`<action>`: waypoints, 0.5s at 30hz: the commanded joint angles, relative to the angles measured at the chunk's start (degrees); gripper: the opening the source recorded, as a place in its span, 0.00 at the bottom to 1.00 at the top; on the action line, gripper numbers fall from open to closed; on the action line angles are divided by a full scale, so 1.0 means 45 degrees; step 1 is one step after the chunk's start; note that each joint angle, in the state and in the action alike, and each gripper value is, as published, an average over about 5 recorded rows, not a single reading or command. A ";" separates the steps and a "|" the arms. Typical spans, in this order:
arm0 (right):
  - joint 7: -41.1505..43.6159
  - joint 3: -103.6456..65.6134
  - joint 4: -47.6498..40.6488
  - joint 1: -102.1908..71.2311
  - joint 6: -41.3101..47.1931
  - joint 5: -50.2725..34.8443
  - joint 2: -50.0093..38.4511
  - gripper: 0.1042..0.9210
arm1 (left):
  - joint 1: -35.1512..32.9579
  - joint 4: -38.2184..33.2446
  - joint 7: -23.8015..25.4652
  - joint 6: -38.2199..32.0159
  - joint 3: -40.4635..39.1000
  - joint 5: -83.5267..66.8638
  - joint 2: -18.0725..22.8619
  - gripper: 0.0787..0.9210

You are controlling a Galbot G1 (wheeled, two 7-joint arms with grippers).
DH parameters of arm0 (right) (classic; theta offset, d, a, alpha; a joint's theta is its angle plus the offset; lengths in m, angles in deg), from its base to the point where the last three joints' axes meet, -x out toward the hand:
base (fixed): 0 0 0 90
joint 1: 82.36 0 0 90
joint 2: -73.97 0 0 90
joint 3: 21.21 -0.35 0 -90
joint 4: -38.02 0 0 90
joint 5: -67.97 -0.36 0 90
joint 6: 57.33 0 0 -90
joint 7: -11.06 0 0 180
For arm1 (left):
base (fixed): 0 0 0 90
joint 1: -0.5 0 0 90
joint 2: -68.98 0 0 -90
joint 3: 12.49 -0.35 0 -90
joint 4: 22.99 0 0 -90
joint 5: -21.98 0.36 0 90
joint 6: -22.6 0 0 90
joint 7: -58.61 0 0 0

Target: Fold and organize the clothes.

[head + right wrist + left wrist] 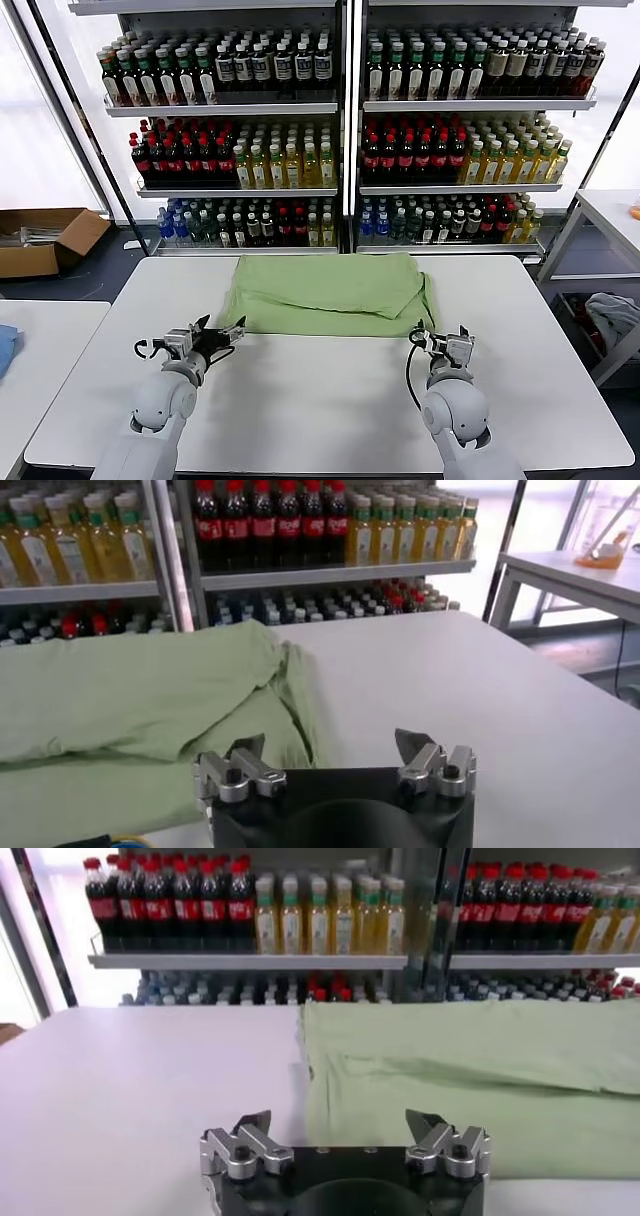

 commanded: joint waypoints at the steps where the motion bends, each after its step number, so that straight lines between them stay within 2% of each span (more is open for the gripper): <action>1: -0.0042 -0.0035 -0.0171 -0.0060 0.0043 -0.0064 -0.0063 0.88 | 0.0047 0.0096 -0.0054 0.0317 -0.0008 -0.0432 -0.0026 0.88; 8: 0.0030 -0.0015 -0.0478 0.0167 0.0032 -0.0048 0.0076 0.86 | 0.0186 0.0295 -0.0101 0.0282 0.0006 -0.0402 -0.0113 0.88; 12: 0.0103 0.0029 -0.0670 0.0272 0.0030 -0.0004 0.0160 0.73 | 0.0255 0.0412 -0.0105 0.0282 -0.0021 -0.0374 -0.0138 0.87; 15: 0.0180 0.0072 -0.0815 0.0305 0.0027 0.0043 0.0204 0.63 | 0.0256 0.0512 -0.0089 0.0278 -0.0057 -0.0314 -0.0143 0.80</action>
